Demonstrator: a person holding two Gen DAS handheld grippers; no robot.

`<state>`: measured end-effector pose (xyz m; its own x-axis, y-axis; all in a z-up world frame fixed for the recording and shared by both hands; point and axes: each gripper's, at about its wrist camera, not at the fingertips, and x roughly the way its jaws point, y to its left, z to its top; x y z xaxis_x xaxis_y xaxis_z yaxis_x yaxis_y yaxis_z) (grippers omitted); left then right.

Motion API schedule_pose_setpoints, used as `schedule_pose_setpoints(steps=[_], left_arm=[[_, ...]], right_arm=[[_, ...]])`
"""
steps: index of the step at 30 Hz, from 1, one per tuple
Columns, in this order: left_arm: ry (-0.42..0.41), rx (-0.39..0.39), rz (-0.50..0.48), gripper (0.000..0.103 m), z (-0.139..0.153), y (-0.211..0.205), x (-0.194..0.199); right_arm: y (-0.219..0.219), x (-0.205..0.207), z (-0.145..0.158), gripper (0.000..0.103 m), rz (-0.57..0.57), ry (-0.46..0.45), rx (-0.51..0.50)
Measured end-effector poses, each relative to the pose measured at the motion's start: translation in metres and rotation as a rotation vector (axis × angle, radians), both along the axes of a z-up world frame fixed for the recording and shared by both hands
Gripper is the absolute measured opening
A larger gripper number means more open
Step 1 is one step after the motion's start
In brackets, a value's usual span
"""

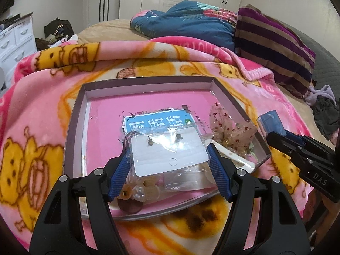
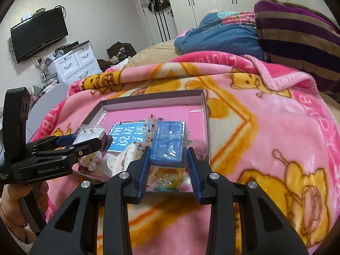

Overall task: Organize jewelry
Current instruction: 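Carry the earring card into the box with the left tool while the right tool carries the blue box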

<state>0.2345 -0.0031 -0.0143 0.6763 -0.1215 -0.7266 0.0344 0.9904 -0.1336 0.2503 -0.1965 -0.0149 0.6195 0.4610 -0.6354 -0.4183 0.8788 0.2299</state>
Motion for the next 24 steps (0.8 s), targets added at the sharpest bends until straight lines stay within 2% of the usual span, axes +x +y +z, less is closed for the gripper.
schedule_pose_setpoints(steps=[24], left_arm=[[0.040, -0.001, 0.024, 0.064, -0.015, 0.014, 0.011]], right_arm=[[0.022, 0.021, -0.019, 0.035, 0.028, 0.047, -0.020]])
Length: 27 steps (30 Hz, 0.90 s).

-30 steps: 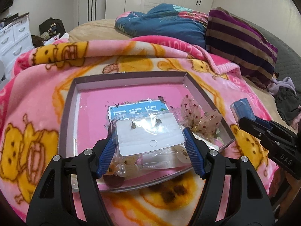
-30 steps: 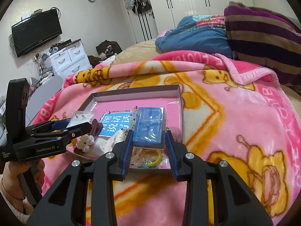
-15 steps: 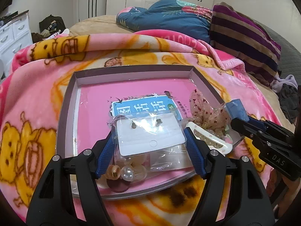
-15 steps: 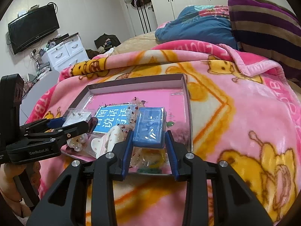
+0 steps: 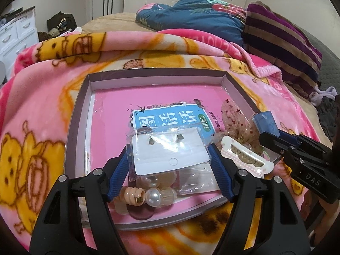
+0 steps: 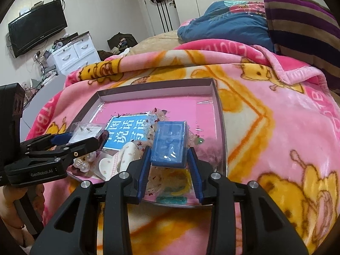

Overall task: Organize jewelry
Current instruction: 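Carry the earring card into the box with the left tool while the right tool carries the blue box, then open both tools to release the earring card and blue box in the box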

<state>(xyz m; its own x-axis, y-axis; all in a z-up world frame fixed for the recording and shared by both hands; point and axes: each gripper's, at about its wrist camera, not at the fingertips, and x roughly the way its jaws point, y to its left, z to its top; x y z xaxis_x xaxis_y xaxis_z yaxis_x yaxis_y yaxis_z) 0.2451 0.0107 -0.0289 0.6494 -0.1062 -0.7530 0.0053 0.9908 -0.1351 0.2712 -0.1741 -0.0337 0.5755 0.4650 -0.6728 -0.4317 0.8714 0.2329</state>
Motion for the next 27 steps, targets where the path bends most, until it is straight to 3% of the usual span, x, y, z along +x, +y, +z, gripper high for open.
schedule_pose_setpoints(steps=[2, 5, 10, 15, 27], left_arm=[[0.004, 0.002, 0.000, 0.067, -0.001, 0.000, 0.000], [0.008, 0.008, -0.001, 0.070, -0.001, -0.001, 0.001], [0.000, 0.009, -0.007, 0.077, 0.003, -0.004, -0.004], [-0.043, 0.013, -0.008, 0.086, 0.019, -0.008, -0.018], [-0.094, 0.022, 0.009, 0.094, 0.053, -0.009, -0.055]], right_arm=[[0.000, 0.000, 0.000, 0.036, 0.001, 0.003, -0.001], [-0.005, -0.004, 0.003, 0.049, -0.014, -0.002, 0.010], [-0.018, -0.016, 0.015, 0.061, -0.042, -0.028, 0.037], [-0.035, -0.036, 0.034, 0.086, -0.067, -0.072, 0.080], [-0.048, -0.073, 0.059, 0.091, -0.050, -0.117, 0.069]])
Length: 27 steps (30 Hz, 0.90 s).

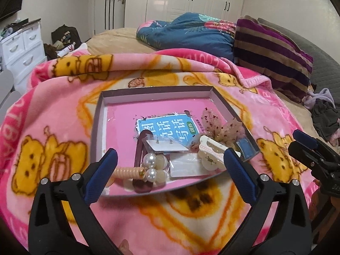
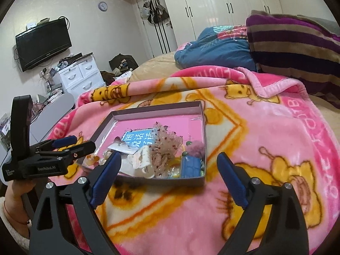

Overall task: Organize jewelry
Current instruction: 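Open both tools to release the earring card and blue box in the box, then withdraw both open tools from the box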

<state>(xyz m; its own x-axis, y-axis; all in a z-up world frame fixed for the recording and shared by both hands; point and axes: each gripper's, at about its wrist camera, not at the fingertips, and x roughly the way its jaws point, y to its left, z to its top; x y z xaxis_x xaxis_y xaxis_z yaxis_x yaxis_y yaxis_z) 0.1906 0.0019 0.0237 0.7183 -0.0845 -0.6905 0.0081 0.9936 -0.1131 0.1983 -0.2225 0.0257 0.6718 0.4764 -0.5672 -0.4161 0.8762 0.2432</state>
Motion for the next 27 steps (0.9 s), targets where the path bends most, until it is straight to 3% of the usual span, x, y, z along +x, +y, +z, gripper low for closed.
schedule_pose_setpoints(steps=[12, 20, 27], left_arm=[[-0.034, 0.021, 0.027, 0.094, 0.015, -0.001, -0.047], [-0.069, 0.015, 0.045, 0.094, 0.005, 0.000, -0.083], [-0.031, 0.042, 0.042, 0.094, -0.015, -0.003, -0.098]], right_arm=[[0.002, -0.028, 0.007, 0.099, 0.021, -0.018, -0.008], [0.000, -0.055, 0.000, 0.099, 0.032, -0.029, -0.019], [0.002, -0.074, -0.018, 0.099, 0.032, -0.005, -0.013]])
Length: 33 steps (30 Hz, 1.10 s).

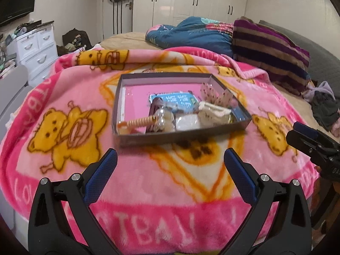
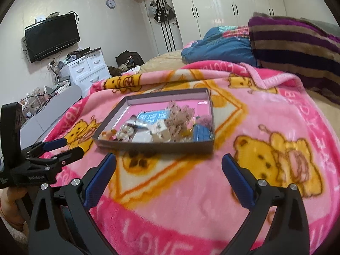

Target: Organize jewelry

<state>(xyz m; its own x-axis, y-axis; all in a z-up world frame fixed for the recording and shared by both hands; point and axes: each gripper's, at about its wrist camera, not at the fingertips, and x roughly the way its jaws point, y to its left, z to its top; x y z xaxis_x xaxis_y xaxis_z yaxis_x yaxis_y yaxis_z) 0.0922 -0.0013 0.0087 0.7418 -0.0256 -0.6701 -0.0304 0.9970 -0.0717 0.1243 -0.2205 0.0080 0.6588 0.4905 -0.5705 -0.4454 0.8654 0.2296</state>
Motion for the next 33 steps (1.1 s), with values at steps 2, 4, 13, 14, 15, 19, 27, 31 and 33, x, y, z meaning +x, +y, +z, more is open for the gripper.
schedule_pose_setpoints(steps=[2, 4, 13, 14, 15, 19, 27, 31, 33], left_arm=[[0.010, 0.007, 0.008, 0.094, -0.006, -0.001, -0.005], [0.011, 0.007, 0.009, 0.094, -0.011, -0.001, -0.008], [-0.006, -0.011, 0.047, 0.094, -0.023, 0.002, -0.017], [-0.005, -0.013, 0.053, 0.094, -0.024, 0.003, -0.017], [-0.002, -0.015, 0.062, 0.094, -0.025, 0.004, -0.017], [0.000, -0.029, 0.089, 0.094, -0.027, 0.010, -0.017], [0.005, -0.016, 0.089, 0.094, -0.028, 0.008, -0.017], [0.007, -0.015, 0.094, 0.094, -0.028, 0.008, -0.017], [0.010, -0.017, 0.095, 0.094, -0.028, 0.009, -0.017]], right_arm=[[0.002, -0.005, -0.004, 0.099, 0.001, -0.001, -0.001], [0.004, -0.009, -0.008, 0.099, 0.003, -0.003, -0.001], [0.012, -0.021, -0.020, 0.099, 0.010, -0.004, -0.018], [0.013, -0.022, -0.021, 0.099, 0.011, -0.005, -0.020], [0.013, -0.022, -0.022, 0.099, 0.013, -0.001, -0.019], [0.014, -0.022, -0.024, 0.099, 0.018, 0.014, -0.017], [0.014, -0.022, -0.023, 0.099, 0.020, 0.018, -0.014], [0.014, -0.022, -0.022, 0.099, 0.017, 0.023, -0.013], [0.014, -0.022, -0.022, 0.099, 0.014, 0.021, -0.017]])
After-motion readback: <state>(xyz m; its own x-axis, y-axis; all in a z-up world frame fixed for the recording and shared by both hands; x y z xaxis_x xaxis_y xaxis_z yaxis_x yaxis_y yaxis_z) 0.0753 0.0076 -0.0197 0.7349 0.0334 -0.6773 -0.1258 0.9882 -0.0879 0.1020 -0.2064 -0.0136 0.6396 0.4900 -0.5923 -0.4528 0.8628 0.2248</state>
